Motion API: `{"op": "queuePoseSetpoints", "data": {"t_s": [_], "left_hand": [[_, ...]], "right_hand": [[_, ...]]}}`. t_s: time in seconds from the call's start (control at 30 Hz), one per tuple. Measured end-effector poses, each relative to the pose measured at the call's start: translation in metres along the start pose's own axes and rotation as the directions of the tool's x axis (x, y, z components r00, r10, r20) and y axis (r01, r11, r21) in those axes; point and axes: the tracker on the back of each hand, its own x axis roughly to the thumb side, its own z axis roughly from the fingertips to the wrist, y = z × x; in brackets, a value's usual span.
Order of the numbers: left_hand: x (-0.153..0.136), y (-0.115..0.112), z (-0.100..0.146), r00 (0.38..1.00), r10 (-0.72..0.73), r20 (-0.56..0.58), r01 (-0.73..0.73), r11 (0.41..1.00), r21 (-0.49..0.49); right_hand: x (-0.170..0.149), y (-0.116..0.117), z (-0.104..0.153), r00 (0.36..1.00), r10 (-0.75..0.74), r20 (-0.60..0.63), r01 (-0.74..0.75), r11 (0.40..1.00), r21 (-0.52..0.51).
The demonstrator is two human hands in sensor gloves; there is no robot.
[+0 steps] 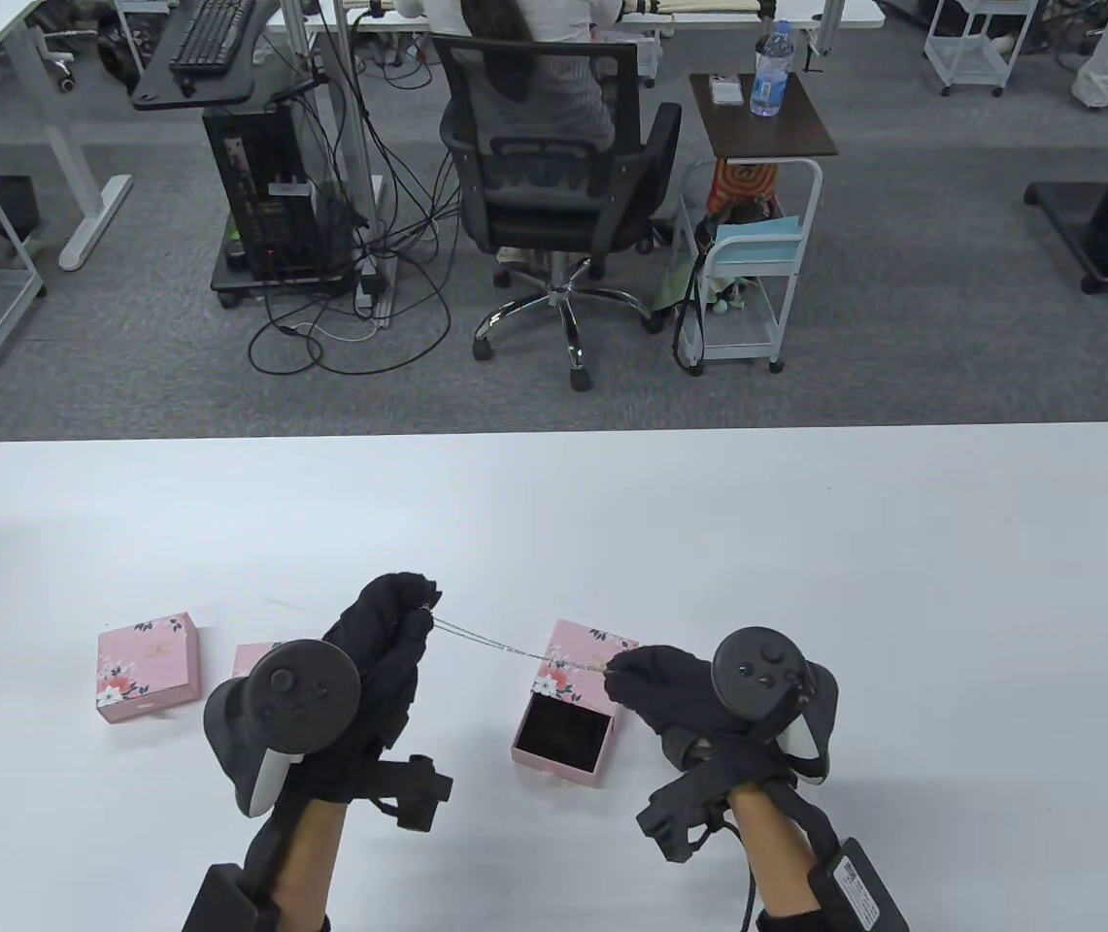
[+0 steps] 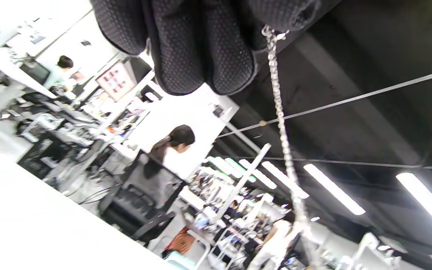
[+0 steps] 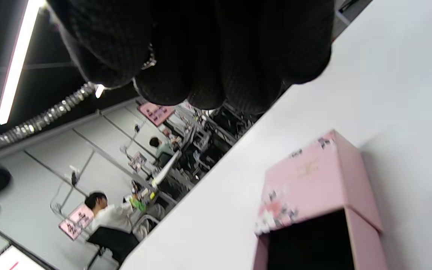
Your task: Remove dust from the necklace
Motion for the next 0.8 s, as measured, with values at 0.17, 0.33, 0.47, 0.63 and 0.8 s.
{"op": "queuePoseSetpoints", "data": {"t_s": [0.17, 0.33, 0.47, 0.63, 0.8], "left_hand": [[-0.023, -0.019, -0.007, 0.988, -0.092, -0.122, 0.079, 0.991, -0.111], [-0.033, -0.041, -0.012, 0.973, -0.157, -0.168, 0.115, 0.965, -0.234], [-0.035, -0.054, -0.013, 0.963, -0.211, -0.166, 0.145, 0.93, -0.338], [-0.027, -0.079, -0.01, 0.968, -0.235, -0.088, 0.153, 0.828, -0.539], [-0.011, -0.107, -0.002, 0.979, -0.204, 0.019, 0.156, 0.685, -0.712]], "right_hand": [[0.026, -0.027, 0.006, 0.996, -0.027, 0.09, 0.032, 0.998, -0.056], [0.058, -0.033, 0.013, 0.987, 0.028, 0.157, -0.032, 0.999, 0.027], [0.074, -0.03, 0.021, 0.972, 0.122, 0.201, -0.121, 0.993, -0.019], [0.084, -0.028, 0.032, 0.947, 0.131, 0.292, -0.059, 0.968, -0.245], [0.093, -0.027, 0.035, 0.91, 0.153, 0.386, -0.013, 0.94, -0.342]]}}
